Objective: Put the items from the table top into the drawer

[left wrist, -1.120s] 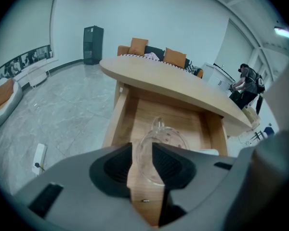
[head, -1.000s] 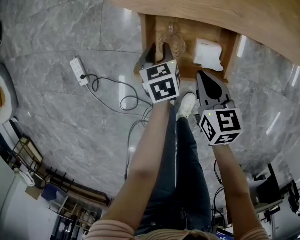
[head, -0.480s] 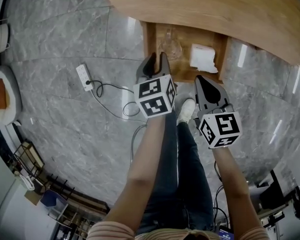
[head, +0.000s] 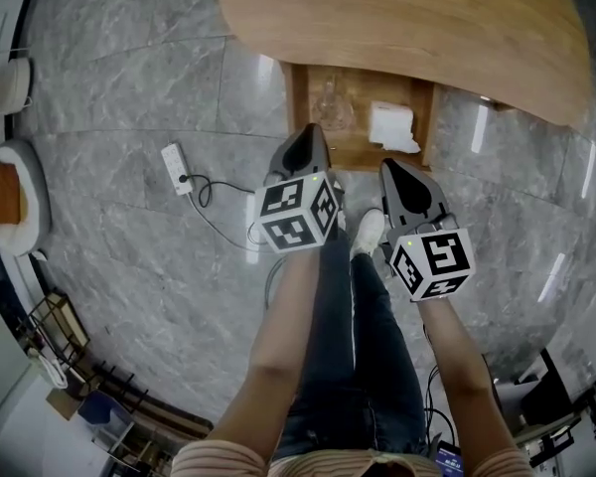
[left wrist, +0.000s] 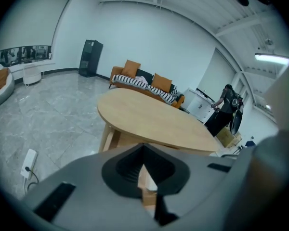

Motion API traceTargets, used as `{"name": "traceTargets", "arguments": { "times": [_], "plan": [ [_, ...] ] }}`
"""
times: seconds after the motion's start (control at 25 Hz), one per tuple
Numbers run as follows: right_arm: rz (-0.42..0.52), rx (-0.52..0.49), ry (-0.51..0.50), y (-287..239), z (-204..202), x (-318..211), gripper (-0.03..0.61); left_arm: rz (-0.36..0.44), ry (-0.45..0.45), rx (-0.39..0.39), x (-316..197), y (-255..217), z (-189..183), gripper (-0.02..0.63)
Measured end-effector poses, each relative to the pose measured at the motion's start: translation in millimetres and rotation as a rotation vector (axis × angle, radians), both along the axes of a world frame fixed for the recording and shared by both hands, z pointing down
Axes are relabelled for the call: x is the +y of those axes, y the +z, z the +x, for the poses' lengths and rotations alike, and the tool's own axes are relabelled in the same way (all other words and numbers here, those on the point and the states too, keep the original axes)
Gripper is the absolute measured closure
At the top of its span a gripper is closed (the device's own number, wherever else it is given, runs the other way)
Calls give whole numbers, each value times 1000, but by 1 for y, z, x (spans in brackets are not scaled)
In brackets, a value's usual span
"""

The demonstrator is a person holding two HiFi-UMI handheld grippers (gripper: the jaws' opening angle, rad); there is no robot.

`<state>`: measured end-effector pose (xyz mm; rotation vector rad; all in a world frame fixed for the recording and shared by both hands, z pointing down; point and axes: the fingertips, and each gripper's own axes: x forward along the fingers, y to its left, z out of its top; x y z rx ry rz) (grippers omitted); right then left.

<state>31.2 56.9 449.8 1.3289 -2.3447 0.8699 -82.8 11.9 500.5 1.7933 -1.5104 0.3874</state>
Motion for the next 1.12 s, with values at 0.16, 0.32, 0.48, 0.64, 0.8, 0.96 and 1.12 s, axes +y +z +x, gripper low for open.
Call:
{"name": "traceTargets", "arguments": {
  "times": [0.16, 0.32, 0.48, 0.64, 0.8, 0.96, 1.12],
  "plan": [
    [40, -17, 2, -30, 4, 0, 571, 50, 24, 22, 9, -34, 3, 600],
    [84, -41, -3, -62, 6, 0, 571, 99, 39, 38, 19, -71, 3, 600],
    [122, -60, -8, -95, 8, 2, 571, 147, 68, 50, 25, -109, 6, 600],
    [160, -91, -12, -130, 10, 10, 571, 172, 80, 66, 36, -140, 10, 600],
    [217, -114, -11, -165, 14, 13, 571, 193, 86, 110, 44, -169, 17, 600],
    [271, -106, -24, -196, 18, 22, 571, 226, 113, 115, 61, -198, 26, 600],
    [321, -95, -28, -223, 22, 29, 571, 268, 142, 110, 71, -228, 29, 600]
  ]
}}
